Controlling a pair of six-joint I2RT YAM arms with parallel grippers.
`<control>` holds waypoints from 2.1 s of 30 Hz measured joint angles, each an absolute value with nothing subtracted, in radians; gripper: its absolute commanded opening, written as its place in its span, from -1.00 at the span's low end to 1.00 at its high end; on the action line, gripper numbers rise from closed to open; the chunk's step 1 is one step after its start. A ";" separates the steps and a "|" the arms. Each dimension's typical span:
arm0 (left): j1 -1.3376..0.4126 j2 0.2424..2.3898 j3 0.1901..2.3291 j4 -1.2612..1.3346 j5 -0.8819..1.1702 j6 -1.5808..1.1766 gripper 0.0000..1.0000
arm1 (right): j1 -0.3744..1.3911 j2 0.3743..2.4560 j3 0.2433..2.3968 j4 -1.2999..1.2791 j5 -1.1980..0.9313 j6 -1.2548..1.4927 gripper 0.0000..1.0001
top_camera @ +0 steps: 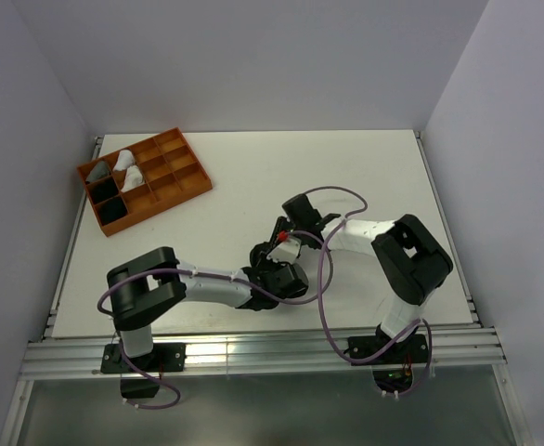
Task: Roll the socks
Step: Roll the sock at the center of the board.
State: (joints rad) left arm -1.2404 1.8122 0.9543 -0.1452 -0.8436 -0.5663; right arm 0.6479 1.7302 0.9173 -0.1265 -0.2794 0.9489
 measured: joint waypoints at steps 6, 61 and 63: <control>-1.189 1.742 0.916 -0.139 -0.730 -0.605 -0.99 | 0.628 1.703 0.830 -0.017 -0.328 0.963 0.28; -0.496 1.554 0.394 0.472 0.500 -1.067 -0.26 | 0.650 1.847 0.692 0.591 -0.429 1.024 -0.93; -0.496 1.542 0.400 0.430 0.487 -1.052 -0.15 | 0.655 1.835 0.710 0.538 -0.415 1.013 -0.99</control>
